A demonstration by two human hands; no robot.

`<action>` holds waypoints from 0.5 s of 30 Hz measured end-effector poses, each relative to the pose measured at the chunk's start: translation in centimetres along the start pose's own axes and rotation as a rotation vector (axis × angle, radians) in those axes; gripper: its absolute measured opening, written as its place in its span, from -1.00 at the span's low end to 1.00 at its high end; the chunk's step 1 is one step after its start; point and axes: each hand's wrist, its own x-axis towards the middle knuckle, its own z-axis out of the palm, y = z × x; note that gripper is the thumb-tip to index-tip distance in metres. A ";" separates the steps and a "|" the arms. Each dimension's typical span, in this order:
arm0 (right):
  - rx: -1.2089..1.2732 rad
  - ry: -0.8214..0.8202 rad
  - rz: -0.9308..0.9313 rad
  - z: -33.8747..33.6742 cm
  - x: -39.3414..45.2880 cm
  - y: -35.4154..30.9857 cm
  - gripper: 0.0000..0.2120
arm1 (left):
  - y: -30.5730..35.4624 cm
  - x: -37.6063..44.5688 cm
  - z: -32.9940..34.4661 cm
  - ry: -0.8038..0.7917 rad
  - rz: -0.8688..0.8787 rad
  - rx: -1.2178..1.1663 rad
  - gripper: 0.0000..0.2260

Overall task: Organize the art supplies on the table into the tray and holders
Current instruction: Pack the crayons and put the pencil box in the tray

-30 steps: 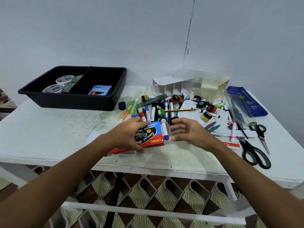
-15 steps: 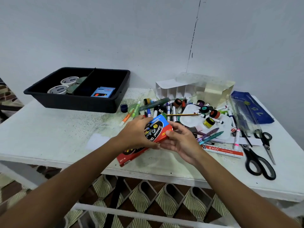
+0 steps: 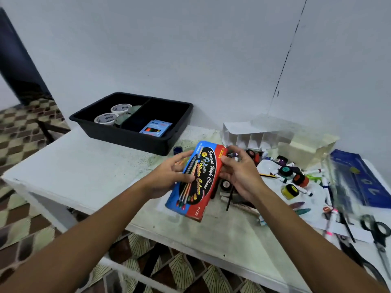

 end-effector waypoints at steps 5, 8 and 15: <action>-0.168 -0.199 -0.022 3.7 0.7 -0.1 -0.44 | 1.7 1.5 -3.1 0.158 0.129 -0.064 -0.26; -0.187 -0.236 -0.003 6.8 2.9 -0.6 -0.31 | 3.1 2.7 -6.2 0.183 0.160 -0.060 -0.24; -0.127 -0.168 0.016 14.5 10.5 -0.5 -0.25 | 7.2 6.5 -16.0 0.153 0.124 -0.021 -0.35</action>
